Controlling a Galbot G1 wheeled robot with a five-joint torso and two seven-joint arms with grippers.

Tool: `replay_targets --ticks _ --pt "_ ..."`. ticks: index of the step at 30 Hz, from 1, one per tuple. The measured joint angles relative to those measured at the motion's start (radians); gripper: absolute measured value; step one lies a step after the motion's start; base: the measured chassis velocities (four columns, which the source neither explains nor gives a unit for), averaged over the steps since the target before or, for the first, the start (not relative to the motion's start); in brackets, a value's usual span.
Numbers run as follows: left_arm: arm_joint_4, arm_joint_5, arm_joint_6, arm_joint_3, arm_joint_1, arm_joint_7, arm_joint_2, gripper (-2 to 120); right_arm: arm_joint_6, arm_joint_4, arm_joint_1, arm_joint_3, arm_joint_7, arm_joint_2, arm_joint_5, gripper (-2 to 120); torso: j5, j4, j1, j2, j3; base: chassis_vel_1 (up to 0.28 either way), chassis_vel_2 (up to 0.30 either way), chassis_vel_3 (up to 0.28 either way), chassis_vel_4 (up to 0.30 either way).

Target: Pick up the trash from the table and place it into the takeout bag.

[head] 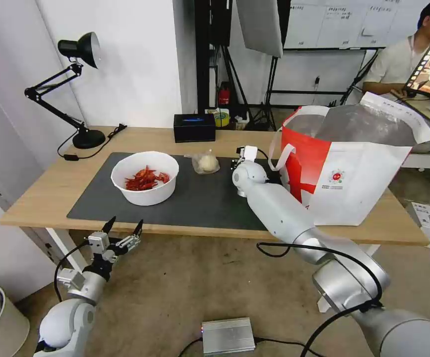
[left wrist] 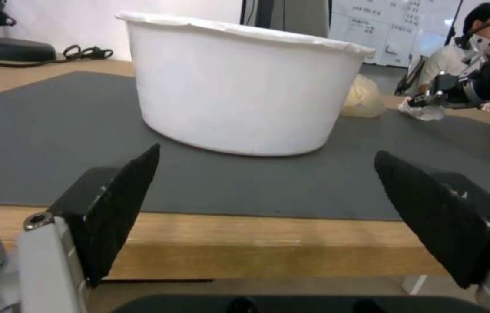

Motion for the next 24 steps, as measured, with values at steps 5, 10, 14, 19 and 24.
replay_targets --ticks 5,10,14,19,24 --pt "0.000 -0.001 0.000 -0.002 0.000 0.000 -0.001 100 0.015 0.018 -0.001 -0.002 -0.001 -0.006 -0.006 0 0.0000 0.0000 0.000 0.000 0.000 0.000 0.000 0.000 0.000" --pt "0.002 -0.001 -0.001 -0.003 0.000 0.000 -0.002 100 0.036 0.057 -0.005 -0.009 -0.004 -0.027 -0.020 0 0.0000 -0.0001 0.000 0.000 0.000 0.000 0.000 0.000 0.000" --pt "0.003 -0.001 -0.001 -0.002 -0.002 0.001 -0.005 100 0.058 0.099 -0.011 -0.017 -0.008 -0.048 -0.022 0 0.0000 -0.0001 0.000 0.000 0.000 0.000 0.000 0.000 0.000" --pt "0.004 0.002 -0.001 -0.001 -0.005 0.001 -0.012 100 0.109 0.170 -0.026 -0.026 -0.031 -0.076 -0.023 0 0.0000 0.0000 0.000 0.000 0.000 0.000 0.000 0.000 0.000" --pt "0.003 0.006 -0.001 0.003 -0.005 0.001 -0.014 100 0.171 0.229 -0.050 -0.037 -0.067 -0.098 -0.026 0 0.0000 -0.0001 0.000 0.000 0.000 0.000 0.000 0.000 0.000"
